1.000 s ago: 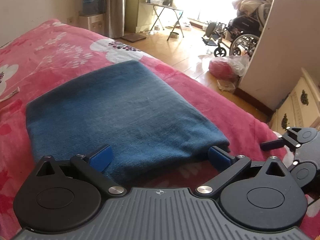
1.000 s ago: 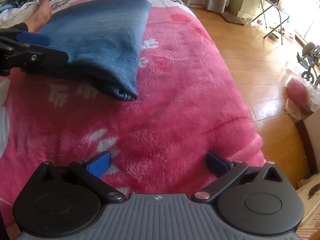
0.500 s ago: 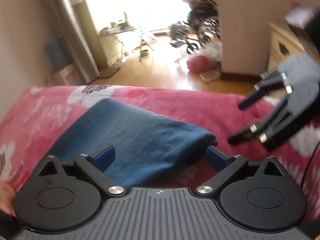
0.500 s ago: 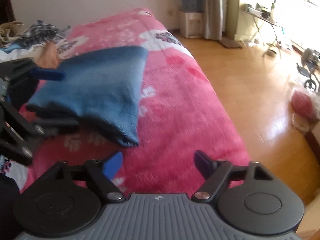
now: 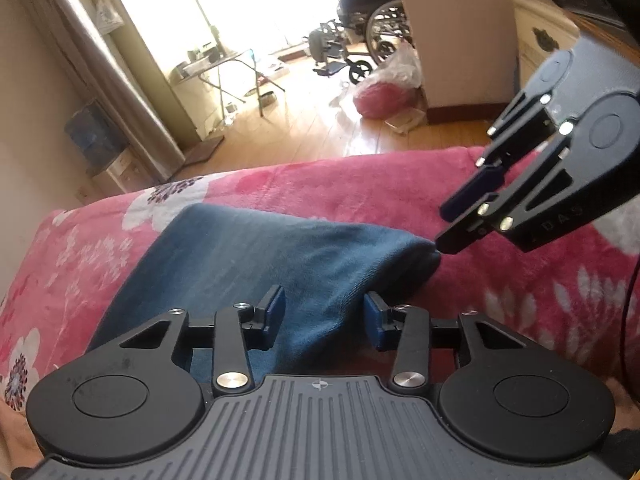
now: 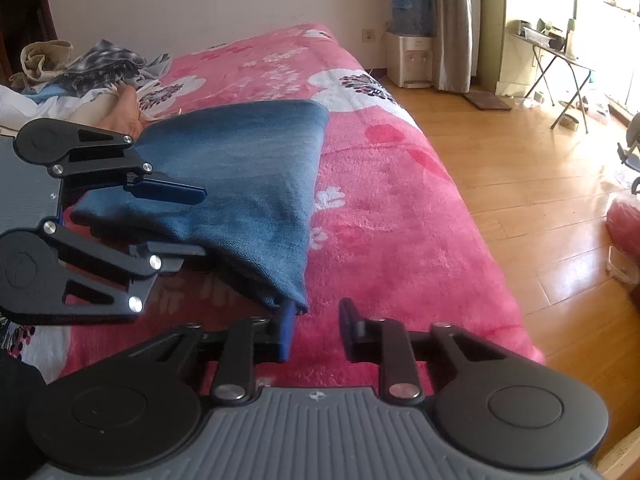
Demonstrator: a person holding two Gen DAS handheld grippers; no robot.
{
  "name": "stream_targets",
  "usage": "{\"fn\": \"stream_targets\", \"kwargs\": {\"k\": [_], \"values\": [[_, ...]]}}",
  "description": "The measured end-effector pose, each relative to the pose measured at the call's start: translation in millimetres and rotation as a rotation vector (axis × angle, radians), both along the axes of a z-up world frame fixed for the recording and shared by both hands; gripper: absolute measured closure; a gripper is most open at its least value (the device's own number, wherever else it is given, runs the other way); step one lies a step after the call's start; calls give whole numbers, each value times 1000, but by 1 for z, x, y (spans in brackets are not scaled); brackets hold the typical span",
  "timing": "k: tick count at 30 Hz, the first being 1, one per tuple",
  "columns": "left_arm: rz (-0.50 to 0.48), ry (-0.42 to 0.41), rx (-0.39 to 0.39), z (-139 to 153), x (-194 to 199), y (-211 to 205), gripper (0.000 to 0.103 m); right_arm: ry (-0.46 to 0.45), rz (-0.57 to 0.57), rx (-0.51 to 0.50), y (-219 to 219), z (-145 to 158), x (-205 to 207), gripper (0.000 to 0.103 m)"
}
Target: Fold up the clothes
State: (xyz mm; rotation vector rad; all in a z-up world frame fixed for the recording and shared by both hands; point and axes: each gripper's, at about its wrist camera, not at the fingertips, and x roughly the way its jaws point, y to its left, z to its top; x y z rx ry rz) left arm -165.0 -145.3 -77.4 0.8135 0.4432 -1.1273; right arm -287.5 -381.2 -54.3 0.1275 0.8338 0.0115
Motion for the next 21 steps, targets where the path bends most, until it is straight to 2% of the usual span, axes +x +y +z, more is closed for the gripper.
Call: {"fn": "stream_targets", "kwargs": {"k": [3, 6, 11, 13, 17, 21], "values": [[-39, -33, 70, -12, -4, -6, 54, -9, -13, 11, -3, 2, 2, 81], [-69, -101, 78, -17, -10, -6, 56, -17, -29, 28, -8, 4, 3, 81], [3, -44, -13, 2, 3, -4, 69, -22, -34, 22, -9, 4, 3, 84], [14, -30, -25, 4, 7, -4, 72, -24, -46, 28, -11, 4, 3, 86], [21, -11, -46, 6, 11, -4, 82, -26, -92, 91, -24, -1, 6, 91], [60, 47, -93, 13, 22, -1, 84, -37, -96, 205, -35, -7, 9, 94]]}}
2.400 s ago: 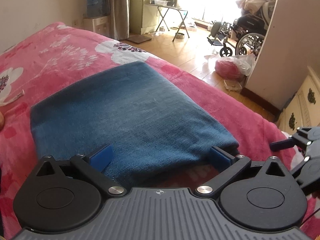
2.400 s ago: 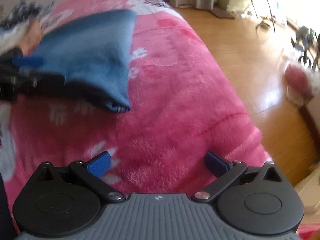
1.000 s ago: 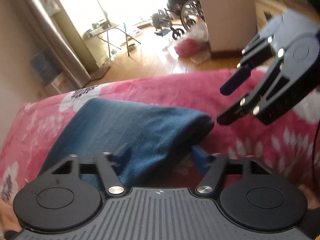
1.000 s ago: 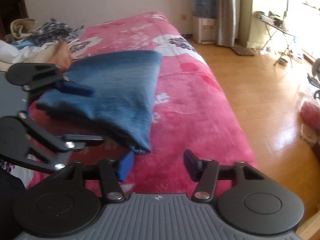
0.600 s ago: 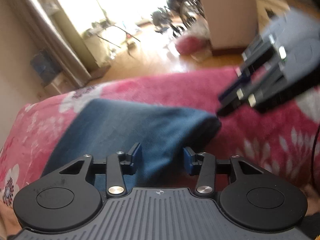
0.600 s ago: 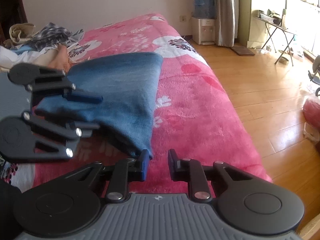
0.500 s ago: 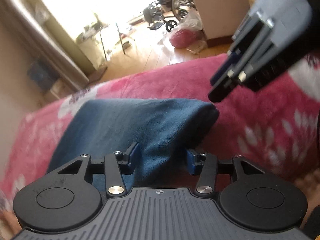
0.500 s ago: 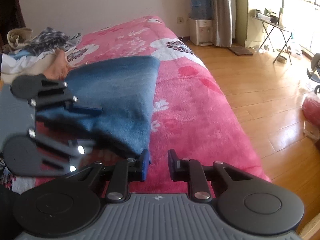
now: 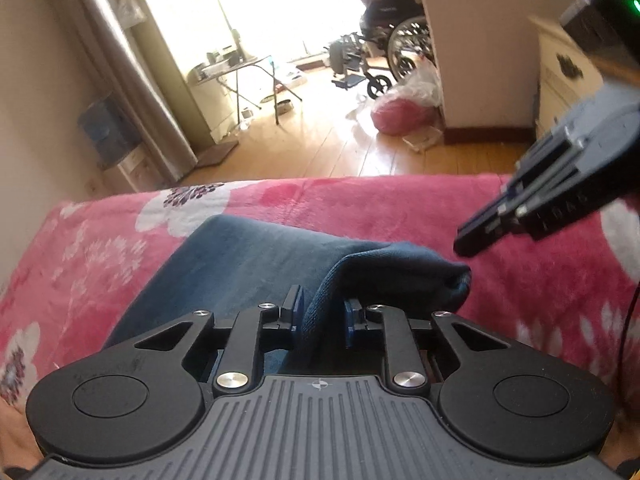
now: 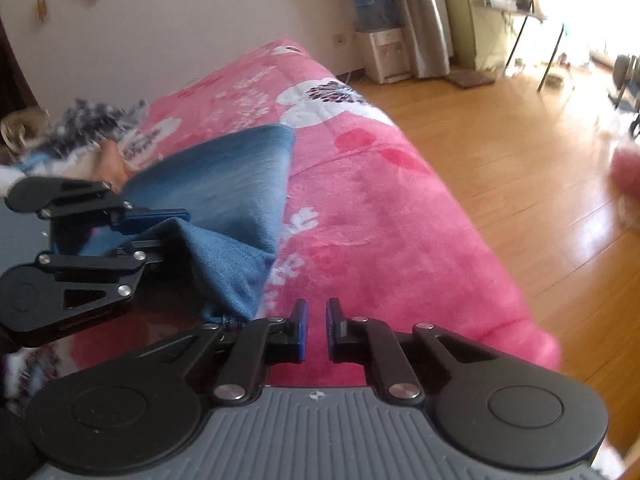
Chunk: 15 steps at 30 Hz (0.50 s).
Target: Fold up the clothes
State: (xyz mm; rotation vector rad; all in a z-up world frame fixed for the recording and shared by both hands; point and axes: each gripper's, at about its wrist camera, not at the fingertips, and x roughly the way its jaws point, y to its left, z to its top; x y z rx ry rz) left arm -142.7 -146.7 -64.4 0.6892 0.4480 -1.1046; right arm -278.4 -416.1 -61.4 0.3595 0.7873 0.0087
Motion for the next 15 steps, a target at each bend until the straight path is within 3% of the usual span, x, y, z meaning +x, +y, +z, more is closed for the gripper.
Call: {"fn": "stream_targets", "kwargs": {"k": [6, 15], "values": [[20, 58, -63, 9, 9, 9, 91, -106, 136, 81, 14, 11, 0, 95], [-17, 103, -101, 15, 4, 17, 97, -142, 216, 110, 43, 6, 22, 95]]}}
